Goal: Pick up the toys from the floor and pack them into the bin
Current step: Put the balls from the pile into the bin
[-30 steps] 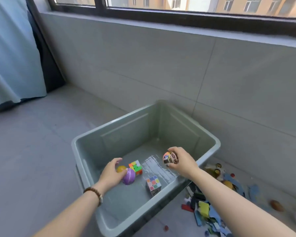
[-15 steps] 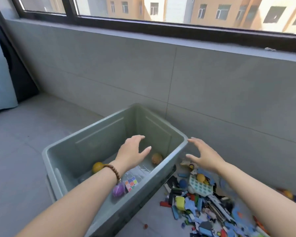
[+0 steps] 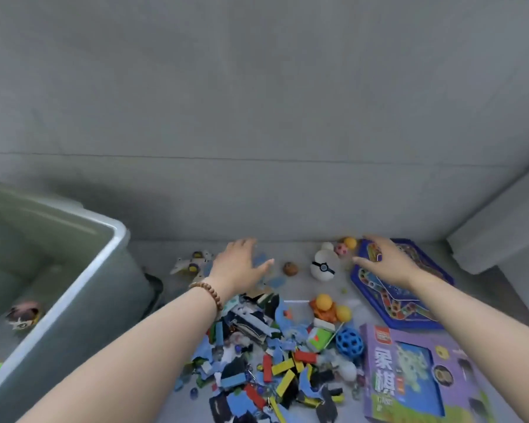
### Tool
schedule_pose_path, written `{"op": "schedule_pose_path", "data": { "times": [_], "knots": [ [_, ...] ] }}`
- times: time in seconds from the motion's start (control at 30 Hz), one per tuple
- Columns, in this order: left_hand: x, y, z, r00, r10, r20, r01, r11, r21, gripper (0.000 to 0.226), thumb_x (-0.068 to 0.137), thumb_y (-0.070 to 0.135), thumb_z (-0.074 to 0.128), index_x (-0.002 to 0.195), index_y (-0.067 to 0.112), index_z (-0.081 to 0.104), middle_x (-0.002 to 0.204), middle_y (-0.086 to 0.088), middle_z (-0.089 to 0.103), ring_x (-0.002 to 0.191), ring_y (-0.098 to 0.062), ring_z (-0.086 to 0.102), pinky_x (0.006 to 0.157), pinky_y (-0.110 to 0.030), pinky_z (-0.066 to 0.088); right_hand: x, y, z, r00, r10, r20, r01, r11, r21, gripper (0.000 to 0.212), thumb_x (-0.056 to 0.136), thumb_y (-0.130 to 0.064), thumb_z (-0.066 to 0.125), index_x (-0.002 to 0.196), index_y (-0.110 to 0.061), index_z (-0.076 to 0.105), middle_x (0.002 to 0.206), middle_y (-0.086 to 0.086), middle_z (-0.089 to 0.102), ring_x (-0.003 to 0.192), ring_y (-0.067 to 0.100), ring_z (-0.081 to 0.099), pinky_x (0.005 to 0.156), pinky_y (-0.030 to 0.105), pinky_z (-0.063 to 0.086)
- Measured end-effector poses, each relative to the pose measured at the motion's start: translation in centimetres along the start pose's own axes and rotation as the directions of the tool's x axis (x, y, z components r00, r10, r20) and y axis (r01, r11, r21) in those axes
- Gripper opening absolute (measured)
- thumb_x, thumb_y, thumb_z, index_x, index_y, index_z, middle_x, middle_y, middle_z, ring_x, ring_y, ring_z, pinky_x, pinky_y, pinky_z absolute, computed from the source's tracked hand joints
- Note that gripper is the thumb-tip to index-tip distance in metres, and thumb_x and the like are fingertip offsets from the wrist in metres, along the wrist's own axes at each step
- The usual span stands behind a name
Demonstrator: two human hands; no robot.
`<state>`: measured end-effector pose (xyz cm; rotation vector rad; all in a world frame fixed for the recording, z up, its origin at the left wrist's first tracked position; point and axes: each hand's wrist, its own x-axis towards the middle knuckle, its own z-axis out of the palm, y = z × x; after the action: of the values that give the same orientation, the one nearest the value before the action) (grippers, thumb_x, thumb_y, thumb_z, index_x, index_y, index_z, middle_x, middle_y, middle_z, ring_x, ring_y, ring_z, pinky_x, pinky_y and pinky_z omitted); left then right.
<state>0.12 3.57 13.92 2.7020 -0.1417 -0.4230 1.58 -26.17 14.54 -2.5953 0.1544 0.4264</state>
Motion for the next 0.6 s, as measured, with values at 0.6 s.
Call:
{"op": "schedule_pose_path", "data": {
  "times": [0.6],
  "knots": [
    [10.9, 5.0, 22.6, 0.937, 0.217, 0.275, -0.179, 0.971, -0.159, 0.048, 0.083, 0.039, 0.066, 0.126, 0.027, 0.05, 0.124, 0.001, 0.053, 0.116, -0.02, 0.048, 0.095, -0.037, 0.044, 5.3, 14.0, 15.6, 0.95, 0.071, 0.305, -0.201, 0.885, 0.42, 0.038, 0.073, -0.014, 0.079, 0.107, -0.01, 0.063, 0.101, 0.003, 0.064, 0.075, 0.001, 0.054, 0.069, 0.008, 0.043]
  ]
}}
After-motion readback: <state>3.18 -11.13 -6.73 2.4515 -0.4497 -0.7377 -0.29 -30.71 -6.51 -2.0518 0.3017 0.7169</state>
